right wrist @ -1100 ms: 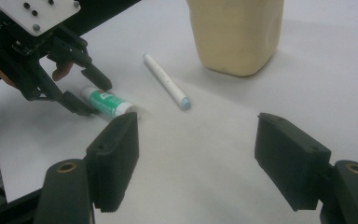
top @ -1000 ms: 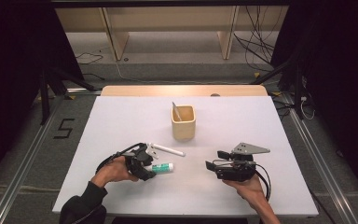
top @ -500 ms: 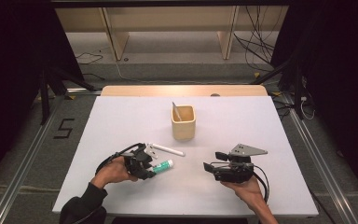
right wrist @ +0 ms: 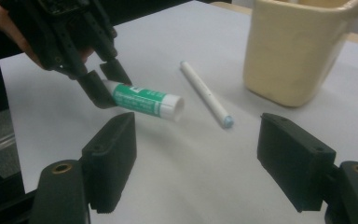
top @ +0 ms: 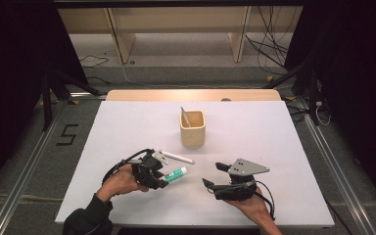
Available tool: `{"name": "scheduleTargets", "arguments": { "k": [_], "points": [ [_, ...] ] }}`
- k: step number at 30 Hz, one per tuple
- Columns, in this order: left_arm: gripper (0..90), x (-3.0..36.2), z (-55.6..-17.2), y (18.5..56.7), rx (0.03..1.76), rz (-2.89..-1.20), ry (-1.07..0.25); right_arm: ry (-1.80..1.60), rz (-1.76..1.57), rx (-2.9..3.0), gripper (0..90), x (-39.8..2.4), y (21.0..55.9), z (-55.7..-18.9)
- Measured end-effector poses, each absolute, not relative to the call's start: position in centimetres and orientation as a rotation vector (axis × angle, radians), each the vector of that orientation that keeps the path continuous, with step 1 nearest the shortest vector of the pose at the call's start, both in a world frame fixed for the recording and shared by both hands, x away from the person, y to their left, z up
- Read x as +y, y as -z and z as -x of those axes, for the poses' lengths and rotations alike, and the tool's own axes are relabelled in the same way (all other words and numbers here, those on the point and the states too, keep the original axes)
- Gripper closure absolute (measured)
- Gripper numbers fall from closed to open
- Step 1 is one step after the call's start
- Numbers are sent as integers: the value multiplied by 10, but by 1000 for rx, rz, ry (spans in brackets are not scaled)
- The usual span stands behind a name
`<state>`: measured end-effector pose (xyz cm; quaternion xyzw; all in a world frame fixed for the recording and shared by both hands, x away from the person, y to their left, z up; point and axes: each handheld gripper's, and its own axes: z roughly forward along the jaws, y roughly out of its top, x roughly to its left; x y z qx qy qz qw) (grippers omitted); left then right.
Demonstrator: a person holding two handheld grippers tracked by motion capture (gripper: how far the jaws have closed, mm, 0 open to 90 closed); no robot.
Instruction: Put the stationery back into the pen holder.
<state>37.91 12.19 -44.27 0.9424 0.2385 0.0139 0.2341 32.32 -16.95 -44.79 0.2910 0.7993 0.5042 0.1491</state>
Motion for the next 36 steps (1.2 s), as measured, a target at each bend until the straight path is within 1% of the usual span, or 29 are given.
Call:
{"name": "scheduleTargets", "arguments": {
  "k": [7, 19, 27, 36],
  "points": [
    [648, 118, -376, 439, 645, -2584, -10, -1385, -707, 2314, 282, -151, 448, -313],
    [648, 110, -370, 435, 633, -2585, 12, -1132, -365, 2302, 278, -112, 455, -290],
    [647, 106, -364, 430, 608, -2591, 7, -1005, -244, 2227, 245, -97, 459, -281],
    [647, 104, -362, 429, 611, -2600, 1, -852, -110, 2178, 256, -77, 468, -273]
  ]
}}
